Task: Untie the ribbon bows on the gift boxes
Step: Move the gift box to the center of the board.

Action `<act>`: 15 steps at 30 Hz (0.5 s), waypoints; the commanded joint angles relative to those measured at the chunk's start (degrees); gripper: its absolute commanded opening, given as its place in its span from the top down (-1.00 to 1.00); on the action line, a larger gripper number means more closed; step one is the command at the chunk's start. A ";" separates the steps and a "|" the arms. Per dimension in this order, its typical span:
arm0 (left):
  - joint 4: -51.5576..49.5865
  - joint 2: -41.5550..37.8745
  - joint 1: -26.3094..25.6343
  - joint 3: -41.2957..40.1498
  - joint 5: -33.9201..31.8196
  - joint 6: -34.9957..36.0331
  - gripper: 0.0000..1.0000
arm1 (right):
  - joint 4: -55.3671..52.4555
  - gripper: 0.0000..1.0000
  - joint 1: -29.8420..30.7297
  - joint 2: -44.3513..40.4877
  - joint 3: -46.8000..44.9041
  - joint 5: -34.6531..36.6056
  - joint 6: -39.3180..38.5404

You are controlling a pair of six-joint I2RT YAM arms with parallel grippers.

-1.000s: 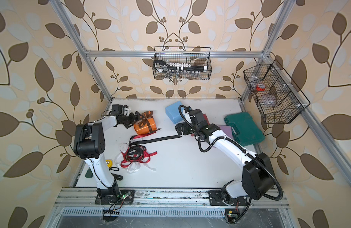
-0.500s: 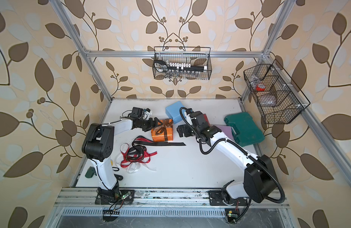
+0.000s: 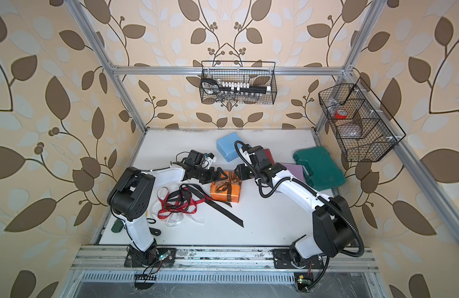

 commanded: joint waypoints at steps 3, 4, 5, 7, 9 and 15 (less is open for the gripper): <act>-7.71 -6.17 0.04 2.88 -5.29 0.50 -0.98 | -0.15 0.10 -0.06 -1.26 -3.84 -2.74 1.29; -9.39 -7.08 -0.01 3.77 -6.78 1.07 -0.98 | -0.10 0.10 -0.02 -1.85 -4.70 -2.87 1.70; -10.75 -7.91 0.04 4.62 -7.96 1.52 -0.98 | -0.23 0.10 -0.01 -2.35 -5.32 -2.89 2.14; -12.90 -9.53 0.13 5.92 -9.53 2.45 -0.98 | 0.04 0.10 -0.07 -3.60 -7.22 -2.68 2.72; -14.46 -10.28 0.21 6.63 -9.89 2.82 -0.98 | 0.37 0.10 -0.15 -4.30 -8.53 -2.40 2.92; -15.53 -11.59 0.17 4.59 -8.56 2.54 -0.98 | 1.80 0.11 -2.04 -3.33 -9.28 -4.39 -4.59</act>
